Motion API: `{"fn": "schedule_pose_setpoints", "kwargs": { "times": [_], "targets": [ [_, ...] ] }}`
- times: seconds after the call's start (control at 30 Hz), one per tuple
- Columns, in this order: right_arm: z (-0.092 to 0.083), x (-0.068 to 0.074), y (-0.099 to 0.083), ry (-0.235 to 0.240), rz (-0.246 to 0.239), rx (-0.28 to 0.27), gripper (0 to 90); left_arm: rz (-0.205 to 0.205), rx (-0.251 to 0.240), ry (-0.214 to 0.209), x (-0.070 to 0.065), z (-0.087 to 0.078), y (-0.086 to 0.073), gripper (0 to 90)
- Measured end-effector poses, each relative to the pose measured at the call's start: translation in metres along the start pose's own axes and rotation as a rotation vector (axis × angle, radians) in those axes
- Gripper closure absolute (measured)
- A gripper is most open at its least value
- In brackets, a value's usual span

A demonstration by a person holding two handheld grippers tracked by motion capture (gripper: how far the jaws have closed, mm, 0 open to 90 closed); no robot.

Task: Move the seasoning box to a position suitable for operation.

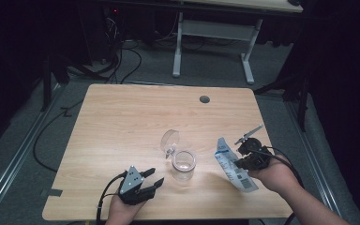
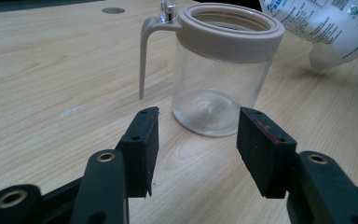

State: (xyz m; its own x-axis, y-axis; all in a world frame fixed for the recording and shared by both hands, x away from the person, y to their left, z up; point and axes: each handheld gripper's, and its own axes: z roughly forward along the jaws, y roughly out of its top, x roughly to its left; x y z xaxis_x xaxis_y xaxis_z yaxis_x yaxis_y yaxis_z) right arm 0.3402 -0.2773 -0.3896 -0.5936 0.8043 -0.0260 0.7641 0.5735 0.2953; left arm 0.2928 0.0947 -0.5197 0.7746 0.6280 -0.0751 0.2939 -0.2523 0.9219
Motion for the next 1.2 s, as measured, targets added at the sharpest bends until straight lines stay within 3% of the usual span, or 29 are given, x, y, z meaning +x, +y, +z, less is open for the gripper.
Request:
{"fn": "schedule_pose_setpoints", "kwargs": {
  "times": [0.33, 0.73, 0.87, 0.9, 0.97, 1.2],
  "targets": [
    [0.001, 0.002, 0.007, 0.013, -0.021, 0.08, 90.0, 0.005, -0.012, -0.009, -0.001, 0.0, 0.0, 49.5],
    [0.001, 0.004, 0.01, 0.0, -0.018, 0.106, 90.0, 0.034, -0.017, 0.014, -0.008, 0.004, -0.003, 50.8],
    [-0.004, 0.007, 0.01, 0.006, -0.028, 0.087, 90.0, 0.017, -0.013, -0.03, -0.013, 0.005, -0.001, 50.7],
    [-0.006, 0.01, 0.009, 0.003, 0.002, 0.096, 90.0, 0.015, -0.008, -0.04, -0.014, 0.006, 0.0, 50.7],
    [-0.008, 0.012, 0.01, 0.004, 0.002, 0.088, 90.0, 0.015, 0.0, -0.064, -0.018, 0.007, 0.003, 50.8],
    [-0.011, 0.017, 0.012, 0.014, -0.004, 0.059, 90.0, 0.038, -0.008, -0.091, -0.032, 0.011, 0.014, 50.3]
  ]
}}
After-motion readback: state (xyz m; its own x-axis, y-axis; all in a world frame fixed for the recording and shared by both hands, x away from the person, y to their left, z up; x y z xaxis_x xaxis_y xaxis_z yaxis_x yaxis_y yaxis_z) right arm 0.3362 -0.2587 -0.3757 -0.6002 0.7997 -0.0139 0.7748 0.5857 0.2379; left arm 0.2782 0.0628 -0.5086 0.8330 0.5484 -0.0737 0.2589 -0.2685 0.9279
